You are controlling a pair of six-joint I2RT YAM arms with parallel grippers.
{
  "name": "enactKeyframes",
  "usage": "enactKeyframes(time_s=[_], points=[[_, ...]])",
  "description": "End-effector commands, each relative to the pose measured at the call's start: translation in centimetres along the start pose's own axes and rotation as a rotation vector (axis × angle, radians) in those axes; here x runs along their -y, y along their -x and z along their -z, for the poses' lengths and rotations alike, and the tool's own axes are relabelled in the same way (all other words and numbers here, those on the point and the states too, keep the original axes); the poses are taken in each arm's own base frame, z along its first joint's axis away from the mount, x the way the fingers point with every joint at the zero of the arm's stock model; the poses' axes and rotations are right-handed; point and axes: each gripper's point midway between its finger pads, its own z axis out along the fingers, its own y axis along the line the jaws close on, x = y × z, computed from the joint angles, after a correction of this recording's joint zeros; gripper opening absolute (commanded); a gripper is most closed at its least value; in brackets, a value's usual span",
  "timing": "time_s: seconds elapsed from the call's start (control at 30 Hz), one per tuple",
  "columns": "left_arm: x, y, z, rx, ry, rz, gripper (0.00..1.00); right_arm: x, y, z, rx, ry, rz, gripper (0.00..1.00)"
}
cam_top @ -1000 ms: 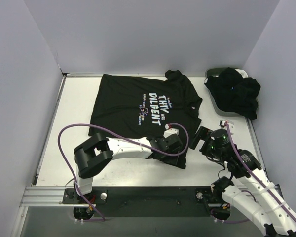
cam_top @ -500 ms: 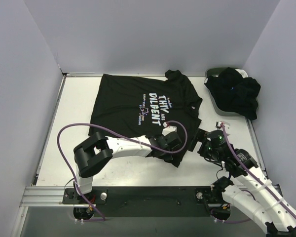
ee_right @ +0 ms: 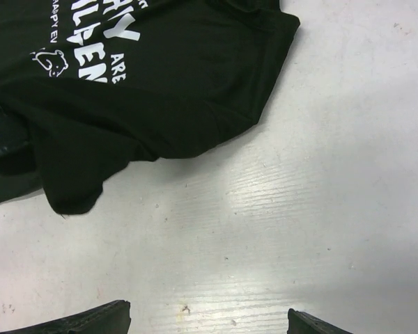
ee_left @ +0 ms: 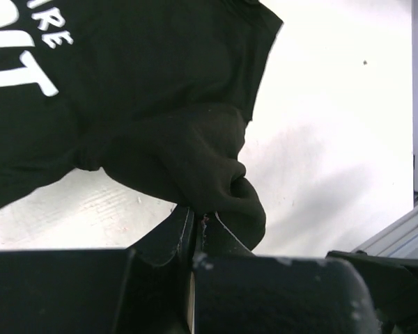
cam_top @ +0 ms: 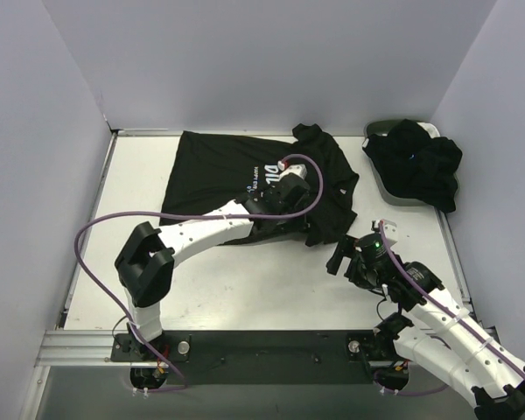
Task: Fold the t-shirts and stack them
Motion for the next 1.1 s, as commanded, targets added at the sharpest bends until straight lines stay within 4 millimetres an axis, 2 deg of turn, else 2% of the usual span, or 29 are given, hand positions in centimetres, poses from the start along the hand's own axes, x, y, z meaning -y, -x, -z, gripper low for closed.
enactKeyframes(time_s=[0.0, 0.17, 0.27, 0.3, 0.37, 0.4, 0.43, 0.5, 0.53, 0.6, 0.67, 0.73, 0.87, 0.93, 1.0, 1.03, 1.07], points=[[0.8, 2.3, 0.7, 0.019, -0.055, 0.012, 0.00, 0.2, 0.4, -0.1, 0.023, -0.016, 0.007, 0.94], [-0.7, 2.2, -1.6, -0.002, -0.051, 0.067, 0.00, 0.2, 0.6, 0.0, 0.031, -0.020, 0.013, 0.94], [-2.0, 2.6, -3.3, 0.001, -0.067, 0.124, 0.00, 0.2, 0.7, 0.0, 0.032, -0.027, 0.020, 0.94], [-3.1, 3.3, -3.8, 0.012, -0.057, 0.147, 0.00, 0.3, 0.7, 0.0, 0.033, -0.030, 0.022, 0.94], [-4.1, 2.7, -5.3, -0.021, -0.078, 0.178, 0.04, 0.4, 0.8, -0.1, 0.033, -0.046, 0.031, 0.94], [-4.5, 2.9, -5.7, -0.020, -0.084, 0.185, 0.09, 0.6, 0.8, -0.2, 0.031, -0.055, 0.038, 0.94], [-6.0, 3.1, -6.5, -0.024, -0.061, 0.203, 0.41, 0.7, 0.7, -0.4, 0.022, -0.070, 0.043, 0.94], [-7.7, 2.8, -7.0, -0.035, -0.029, 0.224, 0.69, 0.8, 0.9, -0.7, 0.023, -0.088, 0.051, 0.94], [-9.3, 3.0, -7.3, -0.033, 0.011, 0.242, 0.97, 0.9, 0.7, -1.0, 0.010, -0.106, 0.060, 0.94], [-12.1, 2.4, -7.4, -0.040, 0.087, 0.272, 0.97, 0.4, 1.0, -1.4, 0.016, -0.100, 0.077, 0.94], [-13.8, 3.2, -6.7, -0.010, 0.114, 0.305, 0.97, 0.3, 0.9, -2.1, -0.005, -0.118, 0.109, 0.94], [-14.8, 3.1, -5.6, -0.003, 0.126, 0.318, 0.97, -0.1, 1.2, -3.0, -0.020, -0.147, 0.129, 0.94], [-15.8, 2.7, -3.1, 0.028, 0.160, 0.314, 0.97, -1.2, 2.4, -5.0, -0.020, -0.183, 0.187, 0.94], [-15.4, 2.7, -1.5, 0.049, 0.138, 0.321, 0.97, -1.9, 2.7, -6.4, -0.041, -0.202, 0.224, 0.92], [-15.9, 1.3, -0.6, 0.037, 0.131, 0.335, 0.98, -3.9, 4.0, -7.2, -0.030, -0.169, 0.229, 0.89], [-15.3, 1.8, 0.6, 0.063, 0.108, 0.336, 0.97, -4.2, 3.5, -8.2, -0.069, -0.177, 0.249, 0.85], [-16.1, 0.7, 1.0, 0.051, 0.123, 0.344, 0.97, -5.5, 4.4, -8.5, -0.061, -0.157, 0.250, 0.82]])
